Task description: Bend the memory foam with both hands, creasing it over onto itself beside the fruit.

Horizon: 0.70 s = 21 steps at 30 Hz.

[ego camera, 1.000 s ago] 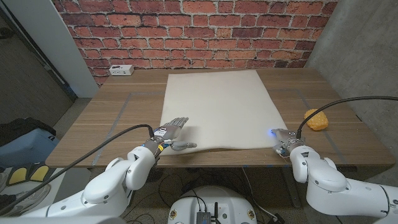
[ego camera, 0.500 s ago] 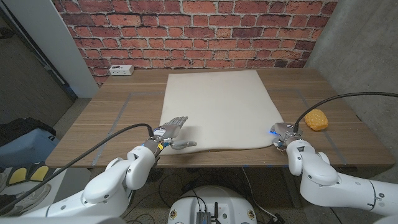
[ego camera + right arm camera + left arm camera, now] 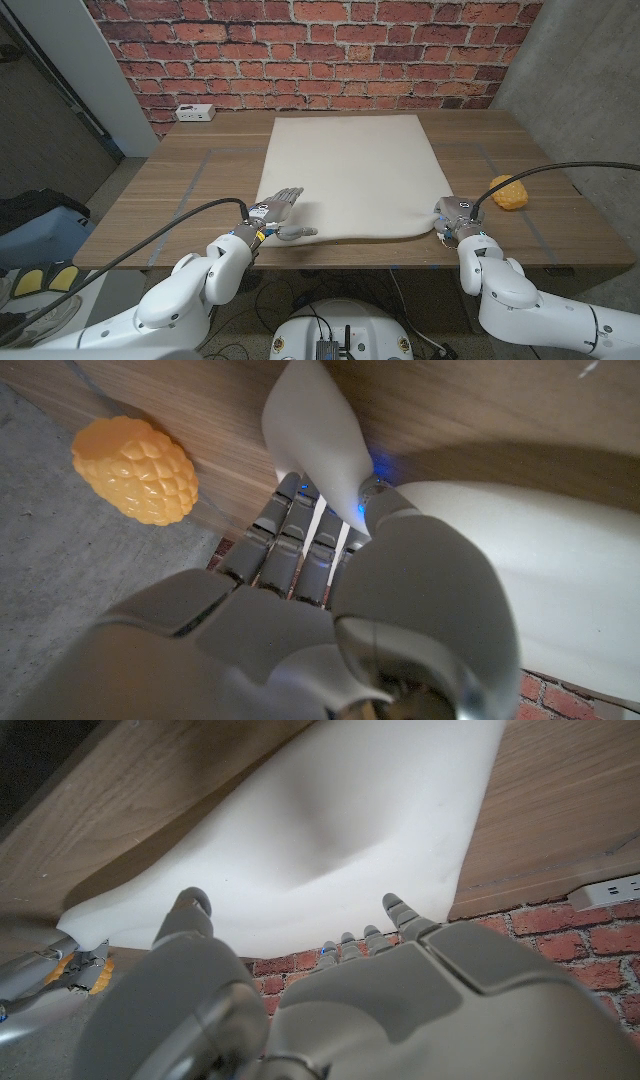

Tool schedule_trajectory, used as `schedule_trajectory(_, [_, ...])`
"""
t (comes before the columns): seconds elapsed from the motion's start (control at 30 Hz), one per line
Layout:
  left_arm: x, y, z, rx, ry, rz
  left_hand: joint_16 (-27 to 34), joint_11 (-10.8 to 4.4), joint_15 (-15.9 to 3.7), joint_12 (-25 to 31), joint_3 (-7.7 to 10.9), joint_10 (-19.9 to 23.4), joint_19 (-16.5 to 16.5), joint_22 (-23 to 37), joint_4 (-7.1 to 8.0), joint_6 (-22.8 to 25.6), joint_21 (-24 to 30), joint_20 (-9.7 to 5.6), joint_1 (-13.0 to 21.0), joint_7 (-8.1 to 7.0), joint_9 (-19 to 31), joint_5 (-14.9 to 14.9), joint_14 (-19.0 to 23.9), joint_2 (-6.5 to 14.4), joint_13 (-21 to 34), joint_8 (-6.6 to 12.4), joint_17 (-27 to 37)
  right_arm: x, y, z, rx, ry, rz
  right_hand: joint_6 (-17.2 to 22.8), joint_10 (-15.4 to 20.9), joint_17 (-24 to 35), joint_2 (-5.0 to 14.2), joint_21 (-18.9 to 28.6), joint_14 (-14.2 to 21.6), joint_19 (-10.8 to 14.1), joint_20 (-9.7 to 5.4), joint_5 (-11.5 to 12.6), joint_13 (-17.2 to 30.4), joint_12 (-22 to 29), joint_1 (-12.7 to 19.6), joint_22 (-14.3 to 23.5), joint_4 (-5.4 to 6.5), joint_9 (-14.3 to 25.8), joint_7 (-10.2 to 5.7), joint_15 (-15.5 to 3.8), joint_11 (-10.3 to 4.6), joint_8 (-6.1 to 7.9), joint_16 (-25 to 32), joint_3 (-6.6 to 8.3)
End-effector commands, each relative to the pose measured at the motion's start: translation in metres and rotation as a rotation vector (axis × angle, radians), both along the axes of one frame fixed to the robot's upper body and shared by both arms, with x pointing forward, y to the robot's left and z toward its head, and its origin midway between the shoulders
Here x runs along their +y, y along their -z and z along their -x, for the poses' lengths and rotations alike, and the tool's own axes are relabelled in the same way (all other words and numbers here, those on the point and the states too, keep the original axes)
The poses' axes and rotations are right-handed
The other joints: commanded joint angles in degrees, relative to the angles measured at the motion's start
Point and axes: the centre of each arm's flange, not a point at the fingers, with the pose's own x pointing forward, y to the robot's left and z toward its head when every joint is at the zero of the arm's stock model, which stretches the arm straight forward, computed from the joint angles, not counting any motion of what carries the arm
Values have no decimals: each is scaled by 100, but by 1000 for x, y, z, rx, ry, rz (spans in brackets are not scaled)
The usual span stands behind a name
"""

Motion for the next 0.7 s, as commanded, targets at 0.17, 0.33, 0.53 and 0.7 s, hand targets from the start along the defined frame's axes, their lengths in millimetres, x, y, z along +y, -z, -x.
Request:
schedule_trajectory(0.17, [-4,2,5,-13,-7,-43,66,111,167,41,-184,-247,137,12,-67,-693,-3,428,99,-63,23,122,117,-261,16,2,28,-6,-20,14,-174,-1,-175,639,402,15,-29,89,368,86,168,103,174,300,200,8,-105,158,436,-556,308,197,-40,246])
schedule_trajectory(0.33, [-6,3,7,-26,-28,-74,49,136,194,34,-226,-256,101,11,-106,-708,-38,547,165,-58,24,161,100,-321,16,6,30,-10,-27,19,-232,-8,-252,677,454,10,-59,112,475,106,218,118,221,366,213,7,-139,207,498,-522,351,249,-65,308])
schedule_trajectory(0.53, [-7,2,7,-31,-69,-128,48,192,350,24,-282,-271,186,15,-188,-808,-54,862,393,-205,26,263,156,-361,18,-5,31,-14,-27,19,-254,-27,-334,683,461,0,-75,124,508,105,233,123,264,409,195,6,-146,251,523,-509,361,286,-120,359])
schedule_trajectory(0.7, [-8,1,5,2,-81,-141,-12,319,506,-37,-286,-465,56,18,-236,-1061,-143,913,659,-313,30,360,-29,-316,25,-46,37,-19,-27,20,-279,-36,-389,730,516,-17,-112,130,541,89,262,130,307,471,203,4,-186,296,555,-479,372,341,-180,421])
